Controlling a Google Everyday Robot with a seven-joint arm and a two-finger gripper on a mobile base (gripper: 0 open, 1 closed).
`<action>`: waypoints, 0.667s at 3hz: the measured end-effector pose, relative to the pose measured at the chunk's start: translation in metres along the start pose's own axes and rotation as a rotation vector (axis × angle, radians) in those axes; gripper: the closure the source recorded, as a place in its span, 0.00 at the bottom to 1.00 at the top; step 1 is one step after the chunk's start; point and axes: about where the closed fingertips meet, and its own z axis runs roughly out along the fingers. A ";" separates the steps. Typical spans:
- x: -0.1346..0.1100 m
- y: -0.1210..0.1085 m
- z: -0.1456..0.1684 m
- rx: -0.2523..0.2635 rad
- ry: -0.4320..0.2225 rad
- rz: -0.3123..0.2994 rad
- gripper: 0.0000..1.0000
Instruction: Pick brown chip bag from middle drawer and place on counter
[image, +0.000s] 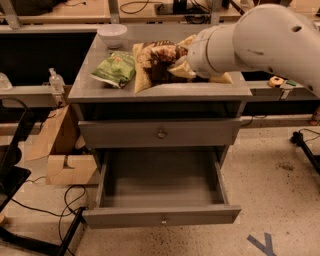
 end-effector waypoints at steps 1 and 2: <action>0.021 -0.014 0.010 0.108 0.014 -0.051 1.00; 0.011 -0.031 0.008 0.188 -0.020 -0.073 1.00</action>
Offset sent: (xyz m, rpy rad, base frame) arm 0.0171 -0.0147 -0.0074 -0.0315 -0.0914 -0.0434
